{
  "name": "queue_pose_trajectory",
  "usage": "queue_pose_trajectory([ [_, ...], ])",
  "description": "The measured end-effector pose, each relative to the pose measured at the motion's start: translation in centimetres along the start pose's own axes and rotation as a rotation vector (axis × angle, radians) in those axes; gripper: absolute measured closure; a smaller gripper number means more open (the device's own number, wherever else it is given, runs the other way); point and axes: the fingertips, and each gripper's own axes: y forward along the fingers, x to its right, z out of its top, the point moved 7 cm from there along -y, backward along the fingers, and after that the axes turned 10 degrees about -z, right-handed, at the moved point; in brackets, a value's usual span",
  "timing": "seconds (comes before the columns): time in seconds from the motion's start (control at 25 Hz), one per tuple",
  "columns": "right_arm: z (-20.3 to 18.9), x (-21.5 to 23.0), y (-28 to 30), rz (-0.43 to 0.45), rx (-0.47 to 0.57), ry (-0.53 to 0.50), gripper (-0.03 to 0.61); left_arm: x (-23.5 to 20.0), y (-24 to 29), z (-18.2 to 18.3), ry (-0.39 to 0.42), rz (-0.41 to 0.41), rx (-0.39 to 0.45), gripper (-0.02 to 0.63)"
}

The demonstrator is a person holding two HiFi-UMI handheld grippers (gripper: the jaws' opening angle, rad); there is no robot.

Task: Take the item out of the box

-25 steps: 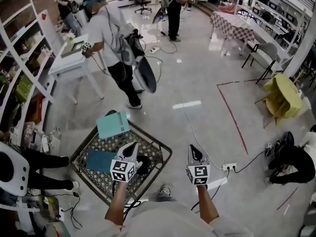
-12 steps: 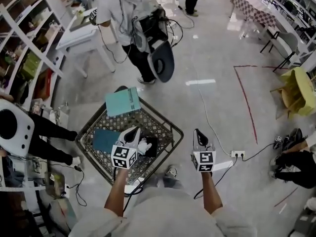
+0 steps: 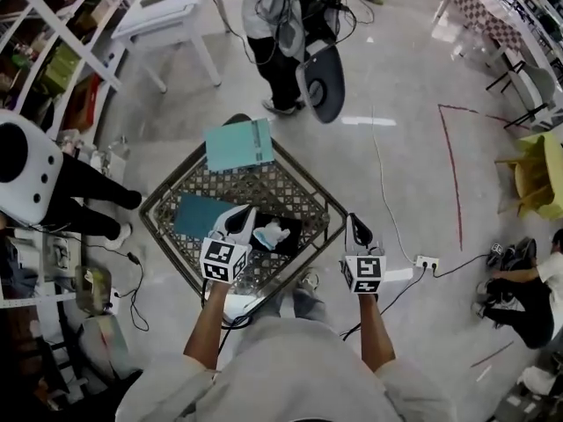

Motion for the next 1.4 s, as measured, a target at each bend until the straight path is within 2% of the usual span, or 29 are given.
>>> queue_pose_trajectory([
  [0.32, -1.5, -4.3, 0.9, 0.049, -0.043, -0.013, 0.58, -1.6, -2.1, -2.9, -0.009, 0.011, -0.051, 0.607],
  [1.0, -7.8, -6.7, -0.4, 0.097, -0.175, -0.005, 0.58, 0.1, -1.4, -10.5, -0.07, -0.028, -0.198, 0.607],
  [1.2, -9.2, -6.8, -0.5, 0.104, -0.194, -0.005, 0.58, 0.5, -1.0, -12.4, -0.007, -0.035, -0.263, 0.607],
  [1.4, -10.2, -6.8, -0.8, 0.106, -0.208, -0.01, 0.58, 1.0, -0.3, -14.1, 0.121, -0.062, -0.357, 0.607],
])
